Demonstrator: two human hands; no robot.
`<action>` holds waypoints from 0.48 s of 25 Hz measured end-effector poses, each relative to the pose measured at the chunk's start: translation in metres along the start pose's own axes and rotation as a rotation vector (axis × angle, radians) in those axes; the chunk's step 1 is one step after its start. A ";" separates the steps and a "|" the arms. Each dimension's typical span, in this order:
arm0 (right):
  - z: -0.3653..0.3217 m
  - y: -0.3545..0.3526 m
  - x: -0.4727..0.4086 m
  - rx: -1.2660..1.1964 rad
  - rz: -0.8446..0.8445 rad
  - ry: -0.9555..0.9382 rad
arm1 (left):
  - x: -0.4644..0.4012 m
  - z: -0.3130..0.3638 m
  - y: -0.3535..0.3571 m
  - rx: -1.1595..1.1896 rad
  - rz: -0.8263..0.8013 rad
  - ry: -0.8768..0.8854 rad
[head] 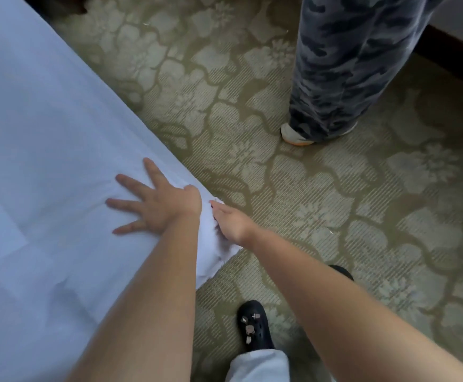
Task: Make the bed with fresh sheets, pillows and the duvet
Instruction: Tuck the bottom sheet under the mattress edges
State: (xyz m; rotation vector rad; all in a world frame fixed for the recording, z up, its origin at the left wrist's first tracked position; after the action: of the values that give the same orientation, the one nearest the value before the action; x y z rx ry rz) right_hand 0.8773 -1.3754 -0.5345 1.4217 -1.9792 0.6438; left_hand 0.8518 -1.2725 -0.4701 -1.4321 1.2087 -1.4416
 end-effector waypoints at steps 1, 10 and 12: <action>0.001 -0.004 -0.002 -0.003 -0.027 0.011 | 0.000 0.004 0.000 -0.003 -0.007 -0.017; -0.006 -0.026 0.010 0.112 -0.153 -0.003 | 0.005 0.000 -0.003 -0.044 -0.026 0.005; -0.013 -0.025 0.015 0.158 -0.148 -0.028 | 0.008 -0.006 -0.012 -0.079 -0.061 0.042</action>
State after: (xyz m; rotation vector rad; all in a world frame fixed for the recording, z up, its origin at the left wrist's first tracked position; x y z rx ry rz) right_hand 0.8997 -1.3840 -0.5136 1.6622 -1.8564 0.7293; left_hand 0.8460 -1.2760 -0.4565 -1.5103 1.2706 -1.4863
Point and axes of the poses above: each hand's wrist, its own x-axis away from the middle knuckle, its own y-axis out of the palm, z = x × y, the point moved 1 cm from there along -x, towards the middle knuckle, and after that the axes turned 8 degrees about x, right-handed, at the moved point
